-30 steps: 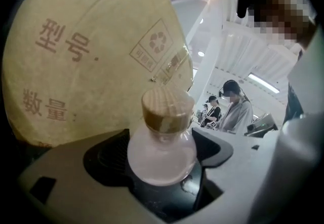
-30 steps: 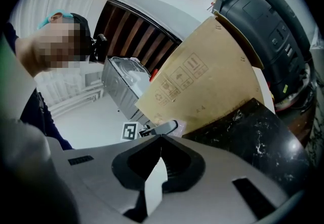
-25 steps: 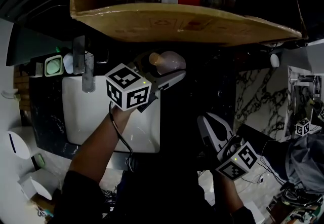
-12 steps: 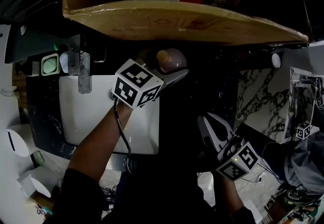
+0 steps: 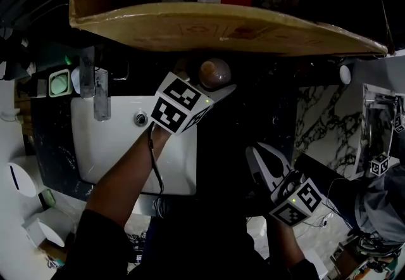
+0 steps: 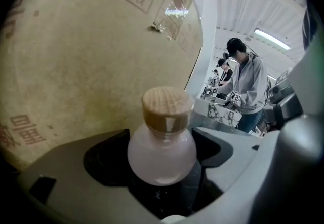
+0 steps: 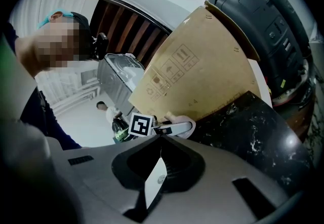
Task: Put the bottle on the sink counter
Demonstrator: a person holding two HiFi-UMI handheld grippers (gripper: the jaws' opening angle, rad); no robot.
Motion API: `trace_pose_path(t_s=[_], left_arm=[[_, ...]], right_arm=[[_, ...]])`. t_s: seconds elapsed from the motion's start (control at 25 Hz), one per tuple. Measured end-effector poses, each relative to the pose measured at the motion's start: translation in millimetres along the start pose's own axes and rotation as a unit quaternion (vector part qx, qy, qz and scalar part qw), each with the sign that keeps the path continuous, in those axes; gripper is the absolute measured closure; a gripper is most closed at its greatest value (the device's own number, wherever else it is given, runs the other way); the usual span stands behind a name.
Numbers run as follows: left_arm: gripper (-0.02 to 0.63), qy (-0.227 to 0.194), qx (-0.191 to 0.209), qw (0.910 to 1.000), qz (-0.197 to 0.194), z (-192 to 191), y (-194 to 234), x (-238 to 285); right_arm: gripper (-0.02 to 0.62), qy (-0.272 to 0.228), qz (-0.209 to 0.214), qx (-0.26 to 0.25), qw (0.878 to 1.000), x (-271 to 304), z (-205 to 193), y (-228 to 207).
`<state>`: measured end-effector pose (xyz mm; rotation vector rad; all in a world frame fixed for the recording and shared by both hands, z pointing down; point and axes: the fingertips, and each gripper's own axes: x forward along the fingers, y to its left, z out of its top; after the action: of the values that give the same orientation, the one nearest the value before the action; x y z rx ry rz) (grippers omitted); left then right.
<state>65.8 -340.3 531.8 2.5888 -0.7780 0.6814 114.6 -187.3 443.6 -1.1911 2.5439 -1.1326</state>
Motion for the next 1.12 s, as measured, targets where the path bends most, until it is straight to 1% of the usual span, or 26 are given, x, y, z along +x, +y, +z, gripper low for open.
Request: trace_pose_path(t_s=[0.16,0.4,0.68,0.88,1.12], left_arm=[[0.219,0.010,0.004,0.9999,0.006,-2,1,4],[0.219,0.029,0.034,0.9988,0.021,-6,2,7],[0.219,0.044,0.053,0.9972,0.029,-8,0,12],[0.219,0.059,0.049,0.9963,0.037,-15,1,14],[0.219,0.061,0.058,0.9957,0.039,-15,1,15]], right_arm=[[0.569,0.001,0.000,-0.001,1.000,0,2,-2],[0.569,-0.002,0.000,-0.001,1.000,0,5,-5],[0.569,-0.004,0.003,0.001,1.000,0,6,-5],[0.569,-0.007,0.001,0.002,1.000,-2,7,-6],[0.569,-0.008,0.001,0.003,1.000,-3,8,-5]])
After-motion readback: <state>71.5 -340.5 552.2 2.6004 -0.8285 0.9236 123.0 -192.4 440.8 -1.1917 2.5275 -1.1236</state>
